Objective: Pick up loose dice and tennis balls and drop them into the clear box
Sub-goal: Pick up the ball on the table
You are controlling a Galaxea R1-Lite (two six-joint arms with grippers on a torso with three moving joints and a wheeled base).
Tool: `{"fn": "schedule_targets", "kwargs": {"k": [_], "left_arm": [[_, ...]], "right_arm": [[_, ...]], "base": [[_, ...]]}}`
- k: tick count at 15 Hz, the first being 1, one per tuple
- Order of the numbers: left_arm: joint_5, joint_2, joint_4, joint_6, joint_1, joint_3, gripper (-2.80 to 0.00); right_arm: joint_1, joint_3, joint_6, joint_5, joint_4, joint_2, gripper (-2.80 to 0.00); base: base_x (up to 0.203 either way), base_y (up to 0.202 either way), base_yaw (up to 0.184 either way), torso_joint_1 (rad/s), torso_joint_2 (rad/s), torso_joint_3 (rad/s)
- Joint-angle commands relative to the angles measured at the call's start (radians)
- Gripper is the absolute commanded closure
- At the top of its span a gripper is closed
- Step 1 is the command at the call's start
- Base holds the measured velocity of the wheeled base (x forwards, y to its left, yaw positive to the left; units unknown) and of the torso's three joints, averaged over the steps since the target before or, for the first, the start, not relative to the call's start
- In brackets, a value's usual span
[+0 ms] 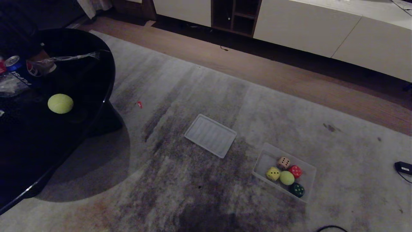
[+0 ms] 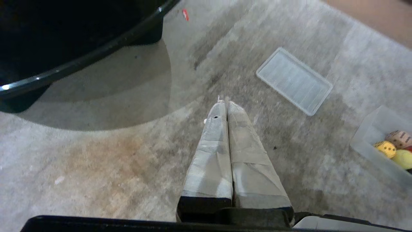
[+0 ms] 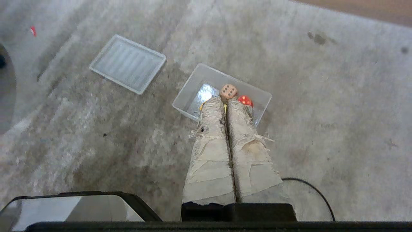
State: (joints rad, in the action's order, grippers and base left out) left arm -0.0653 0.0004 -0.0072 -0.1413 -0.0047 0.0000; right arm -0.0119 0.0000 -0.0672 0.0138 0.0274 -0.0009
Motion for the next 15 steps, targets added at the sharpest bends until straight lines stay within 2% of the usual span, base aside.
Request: {"fn": "schedule_targets", "kwargs": {"k": [1,15], "left_arm": [[-0.001,0.001,0.000,-0.001,0.000,0.002,0.00],[-0.001,0.001,0.000,-0.001,0.000,0.002,0.00]], "right_arm": [[0.000,0.008,0.000,0.000,0.002,0.002,0.00],[0.000,0.008,0.000,0.000,0.000,0.002,0.00]], "base": [[0.000,0.000,0.000,0.004,0.00,0.203],[0.000,0.000,0.000,0.003,0.00,0.201]]}}
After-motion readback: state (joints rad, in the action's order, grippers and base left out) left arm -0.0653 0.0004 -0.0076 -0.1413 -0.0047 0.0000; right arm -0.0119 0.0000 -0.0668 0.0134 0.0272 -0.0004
